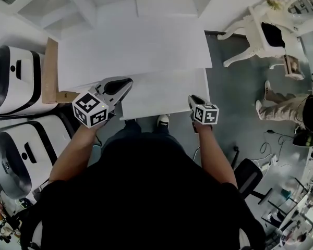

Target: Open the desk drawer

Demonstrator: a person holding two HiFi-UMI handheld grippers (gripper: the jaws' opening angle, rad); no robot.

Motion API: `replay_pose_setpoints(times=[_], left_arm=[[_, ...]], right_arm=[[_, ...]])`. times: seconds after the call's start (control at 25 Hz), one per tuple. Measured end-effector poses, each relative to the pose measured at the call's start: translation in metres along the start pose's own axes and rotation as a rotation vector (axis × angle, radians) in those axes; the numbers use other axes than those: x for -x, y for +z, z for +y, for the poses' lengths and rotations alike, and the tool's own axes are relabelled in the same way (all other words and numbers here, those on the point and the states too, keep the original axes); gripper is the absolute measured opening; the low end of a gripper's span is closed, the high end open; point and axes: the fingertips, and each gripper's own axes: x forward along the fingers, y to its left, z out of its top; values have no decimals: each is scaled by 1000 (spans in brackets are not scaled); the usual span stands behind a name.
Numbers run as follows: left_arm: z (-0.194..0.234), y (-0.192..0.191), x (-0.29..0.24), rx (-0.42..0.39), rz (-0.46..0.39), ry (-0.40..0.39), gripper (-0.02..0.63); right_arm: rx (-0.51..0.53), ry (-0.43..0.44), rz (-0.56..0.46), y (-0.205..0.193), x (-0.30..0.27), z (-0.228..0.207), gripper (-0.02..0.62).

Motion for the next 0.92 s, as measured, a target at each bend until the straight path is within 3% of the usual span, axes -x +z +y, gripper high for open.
replay_pose_setpoints(times=[0.44, 0.92], left_arm=[[-20, 27, -9, -33, -54, 64, 21], [-29, 31, -17, -32, -74, 122, 21]], right_arm=[[224, 21, -234, 117, 69, 12, 63], [328, 34, -328, 159, 103, 7, 63]])
